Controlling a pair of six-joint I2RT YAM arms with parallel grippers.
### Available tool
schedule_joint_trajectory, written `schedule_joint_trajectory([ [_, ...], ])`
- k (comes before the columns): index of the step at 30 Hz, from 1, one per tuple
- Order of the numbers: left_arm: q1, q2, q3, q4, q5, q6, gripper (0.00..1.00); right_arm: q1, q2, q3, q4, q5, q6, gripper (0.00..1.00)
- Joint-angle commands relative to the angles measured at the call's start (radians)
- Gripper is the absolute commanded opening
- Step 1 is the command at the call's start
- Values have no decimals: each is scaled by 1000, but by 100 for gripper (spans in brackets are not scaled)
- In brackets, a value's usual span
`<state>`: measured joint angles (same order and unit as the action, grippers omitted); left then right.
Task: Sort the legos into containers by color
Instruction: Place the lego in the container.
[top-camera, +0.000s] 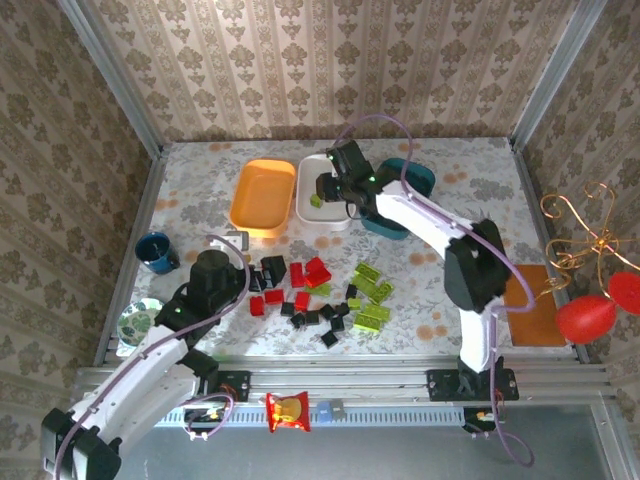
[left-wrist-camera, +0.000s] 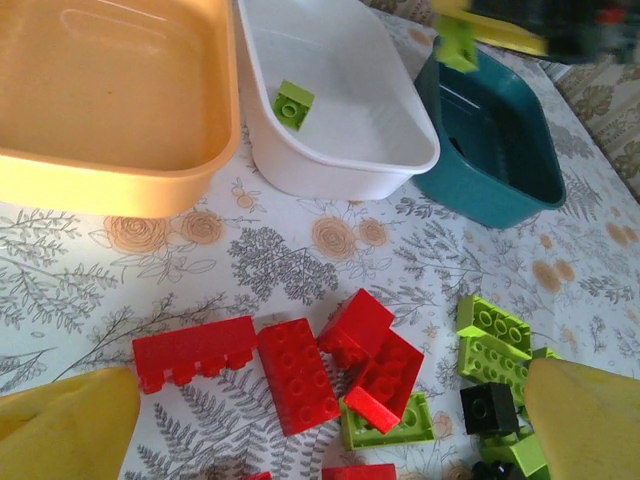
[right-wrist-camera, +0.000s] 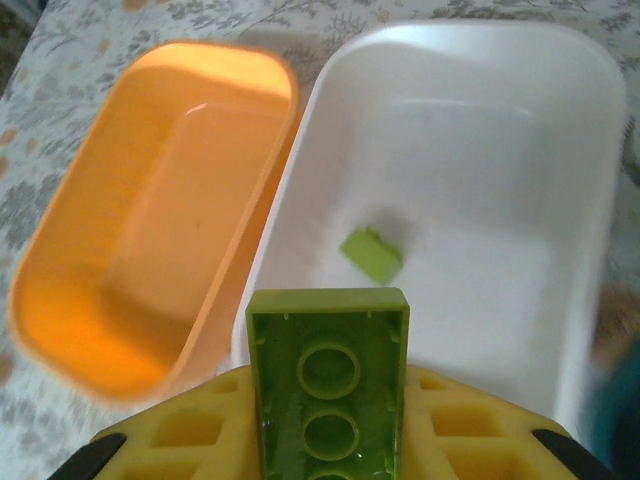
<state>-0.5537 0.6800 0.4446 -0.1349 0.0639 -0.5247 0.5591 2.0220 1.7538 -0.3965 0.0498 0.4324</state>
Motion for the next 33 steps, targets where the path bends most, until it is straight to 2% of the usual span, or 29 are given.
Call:
schedule_joint_trajectory([
  [1,9,-22,27,-86,-31,-20,100,-19,124,146,-71,-18,0,26],
  [4,9,-34,38,-148,-62,-28,100,-21,215,265,-123,-3,2,38],
  [6,9,-42,39,-194,-97,-41,100,-24,258,339,-179,-2,6,60],
  [9,9,-42,40,-241,-138,-52,100,-21,249,372,-199,-14,7,73],
  [13,11,-8,49,-276,-175,-68,98,-3,113,232,-145,-8,2,76],
  [16,14,37,41,-263,-193,-78,95,11,-24,37,-25,-16,14,76],
  [19,28,100,35,-209,-152,-75,92,16,-145,-158,65,-36,48,76],
  [24,28,174,48,-277,-178,-104,93,19,-296,-399,132,-46,85,76],
  [25,26,172,40,-290,-182,-116,91,19,-318,-432,138,-43,89,75],
  [29,14,146,-16,-319,-165,-194,73,19,-399,-559,165,-27,110,76],
  [33,-26,121,-71,-306,-149,-244,74,19,-459,-639,194,-18,126,75],
])
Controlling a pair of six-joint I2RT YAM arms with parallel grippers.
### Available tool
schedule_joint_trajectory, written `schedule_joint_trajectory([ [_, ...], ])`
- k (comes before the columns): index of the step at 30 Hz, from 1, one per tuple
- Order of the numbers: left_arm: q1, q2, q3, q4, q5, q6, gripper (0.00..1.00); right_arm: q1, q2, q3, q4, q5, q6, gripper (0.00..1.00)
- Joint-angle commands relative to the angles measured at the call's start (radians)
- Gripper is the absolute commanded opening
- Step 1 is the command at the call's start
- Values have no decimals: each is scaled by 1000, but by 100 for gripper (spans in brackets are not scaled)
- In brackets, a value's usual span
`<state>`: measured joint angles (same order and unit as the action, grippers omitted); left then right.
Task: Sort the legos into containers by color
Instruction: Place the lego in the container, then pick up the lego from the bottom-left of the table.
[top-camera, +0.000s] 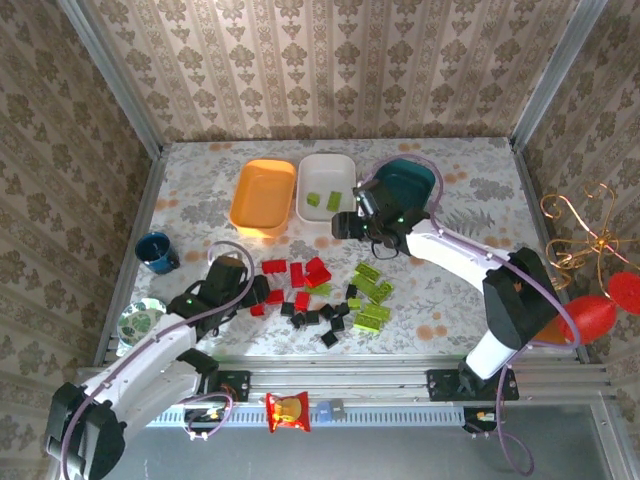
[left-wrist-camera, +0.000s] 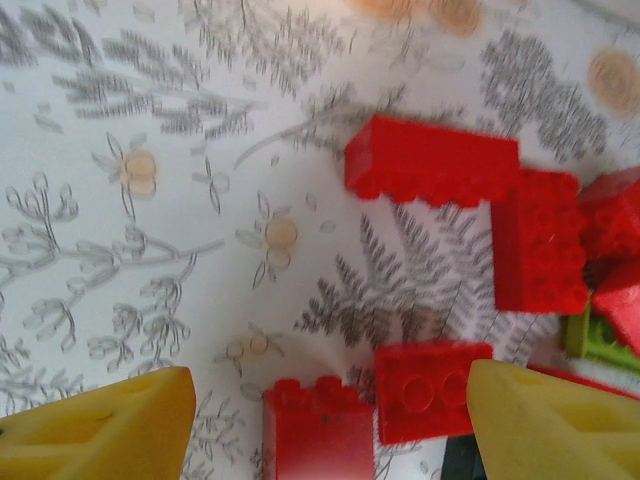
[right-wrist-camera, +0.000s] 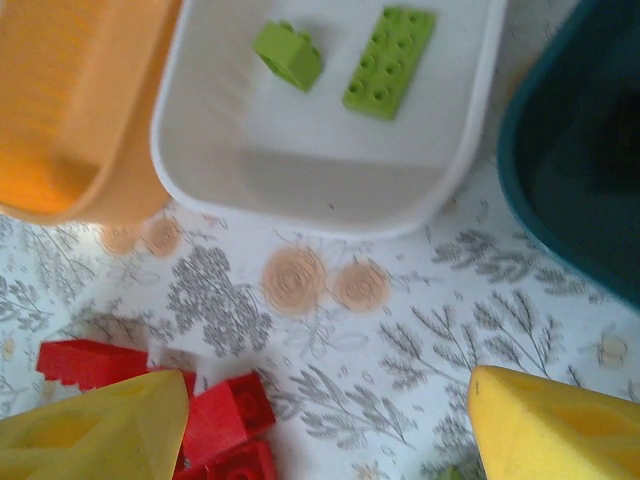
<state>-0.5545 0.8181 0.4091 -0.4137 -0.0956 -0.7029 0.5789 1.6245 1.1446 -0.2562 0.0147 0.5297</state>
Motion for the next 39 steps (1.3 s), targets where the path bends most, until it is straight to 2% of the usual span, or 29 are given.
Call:
schedule_joint_trajectory([
  [1,-35,-20,-43,-24,10,-69,75,-1,-71,-39,56,20,30,75],
  [6,-50,-11,-56,-2,5,-68,74,-1,-90,-58,54,34,29,75],
  [18,-56,99,-81,101,18,-64,59,-2,-106,-73,53,43,33,75],
  [23,-55,129,-96,119,19,-66,44,-4,-112,-79,57,44,33,75],
  [29,-55,81,-76,83,13,-65,28,-8,-117,-86,60,45,38,75],
  [35,-48,-6,42,4,-37,-6,28,-10,-139,-111,63,47,42,75],
  [39,30,61,137,134,-9,21,28,-10,-149,-143,67,52,51,75],
])
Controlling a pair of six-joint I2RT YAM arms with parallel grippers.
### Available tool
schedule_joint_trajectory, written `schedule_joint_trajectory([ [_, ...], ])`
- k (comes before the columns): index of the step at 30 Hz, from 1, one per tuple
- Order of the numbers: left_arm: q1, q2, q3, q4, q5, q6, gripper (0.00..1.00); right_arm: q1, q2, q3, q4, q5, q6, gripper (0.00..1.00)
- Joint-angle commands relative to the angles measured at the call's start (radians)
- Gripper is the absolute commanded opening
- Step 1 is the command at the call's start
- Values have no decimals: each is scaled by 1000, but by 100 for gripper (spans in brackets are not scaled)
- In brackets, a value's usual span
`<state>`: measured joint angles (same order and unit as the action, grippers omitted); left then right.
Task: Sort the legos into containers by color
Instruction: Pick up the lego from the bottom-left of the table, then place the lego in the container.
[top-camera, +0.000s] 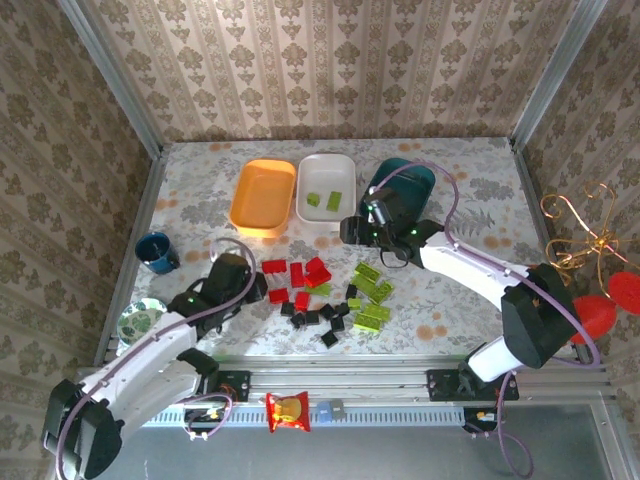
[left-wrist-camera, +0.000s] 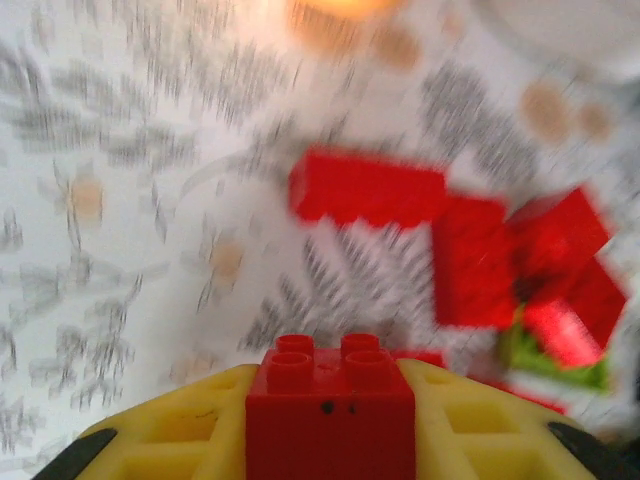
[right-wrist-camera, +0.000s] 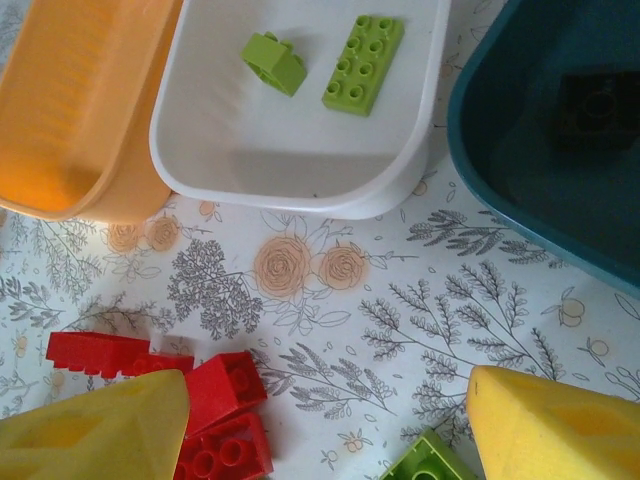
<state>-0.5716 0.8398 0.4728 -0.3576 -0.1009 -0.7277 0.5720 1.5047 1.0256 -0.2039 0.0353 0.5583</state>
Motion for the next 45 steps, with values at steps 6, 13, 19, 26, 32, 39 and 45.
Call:
schedule_joint_trajectory([
  [6,137,368,315,264,-25,122,25,-3,-52,-66,-1,33,38,75],
  [13,208,665,586,281,-65,186,25,-3,-151,-136,-47,52,41,75],
  [19,253,865,739,229,-38,223,28,-3,-245,-202,-79,72,45,75],
  [26,253,917,821,184,-29,235,58,-4,-330,-239,-126,91,48,77],
  [32,226,713,714,269,42,169,72,-9,-383,-273,-146,113,58,78],
  [39,72,445,522,311,92,193,81,-12,-361,-326,-109,89,66,76],
  [45,-13,221,272,347,106,177,96,-12,-257,-330,-41,4,26,73],
])
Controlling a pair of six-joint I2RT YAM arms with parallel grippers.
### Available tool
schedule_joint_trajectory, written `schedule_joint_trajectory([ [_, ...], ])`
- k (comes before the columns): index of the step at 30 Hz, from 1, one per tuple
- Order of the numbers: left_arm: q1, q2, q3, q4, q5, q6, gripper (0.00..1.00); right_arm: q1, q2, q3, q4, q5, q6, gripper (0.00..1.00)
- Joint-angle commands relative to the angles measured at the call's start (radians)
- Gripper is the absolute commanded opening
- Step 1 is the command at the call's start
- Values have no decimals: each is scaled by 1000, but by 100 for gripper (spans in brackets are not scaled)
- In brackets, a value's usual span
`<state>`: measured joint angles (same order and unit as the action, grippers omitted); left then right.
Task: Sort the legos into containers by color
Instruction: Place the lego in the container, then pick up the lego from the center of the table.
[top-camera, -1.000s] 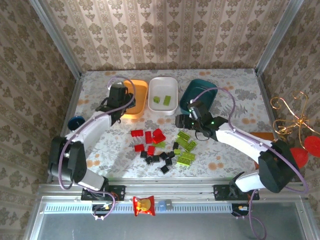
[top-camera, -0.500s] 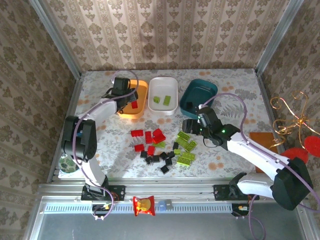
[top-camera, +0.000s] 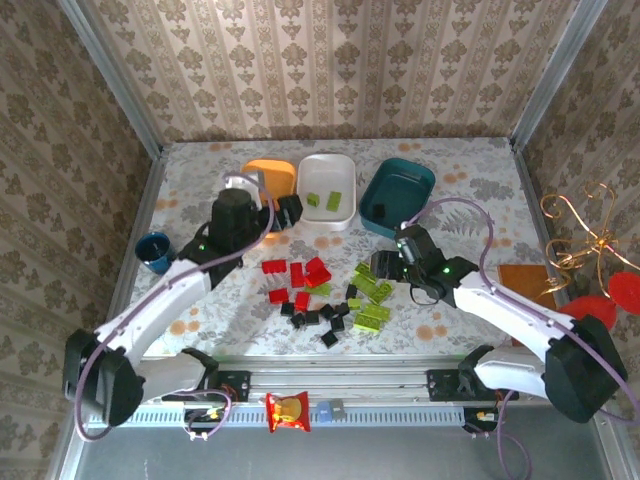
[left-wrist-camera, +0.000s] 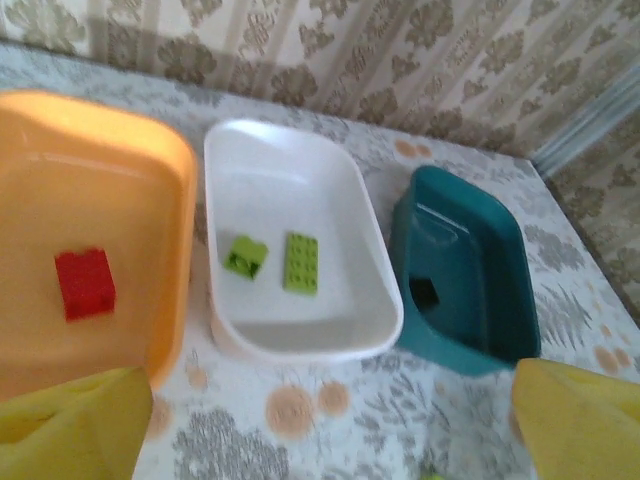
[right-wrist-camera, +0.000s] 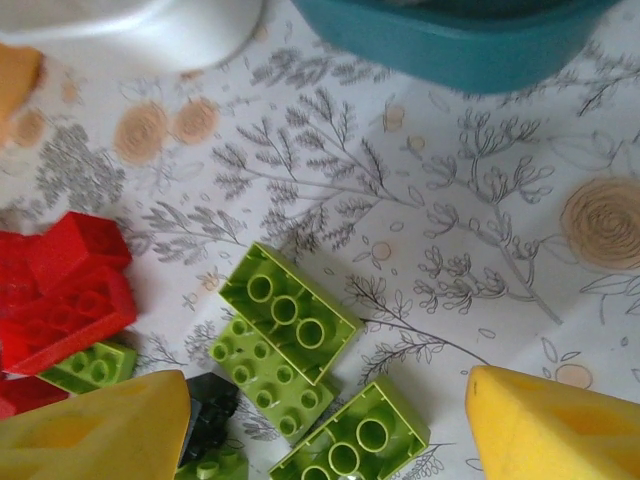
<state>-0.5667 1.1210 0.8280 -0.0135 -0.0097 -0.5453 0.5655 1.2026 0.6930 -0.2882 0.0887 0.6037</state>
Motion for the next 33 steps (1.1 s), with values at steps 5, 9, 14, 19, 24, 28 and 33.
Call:
schedule_joint_trajectory([
  [5,-58,-220,-232,-52,-13,-16,100,-1,177,79,45,-64,-92,74],
  [9,-61,-325,-334,-63,-22,-45,100,5,315,150,23,-55,-128,78],
  [14,-59,-371,-398,-66,-26,-79,100,41,450,235,-15,-16,-158,79],
  [19,-56,-349,-397,-53,-10,-80,100,50,531,303,-50,33,-159,76],
  [24,-50,-332,-402,-42,-4,-82,100,48,564,330,-88,89,-132,63],
  [28,-40,-335,-405,-44,1,-81,100,34,553,304,-100,142,-97,51],
  [33,-23,-339,-414,-37,7,-81,100,13,503,260,-70,125,-103,66],
])
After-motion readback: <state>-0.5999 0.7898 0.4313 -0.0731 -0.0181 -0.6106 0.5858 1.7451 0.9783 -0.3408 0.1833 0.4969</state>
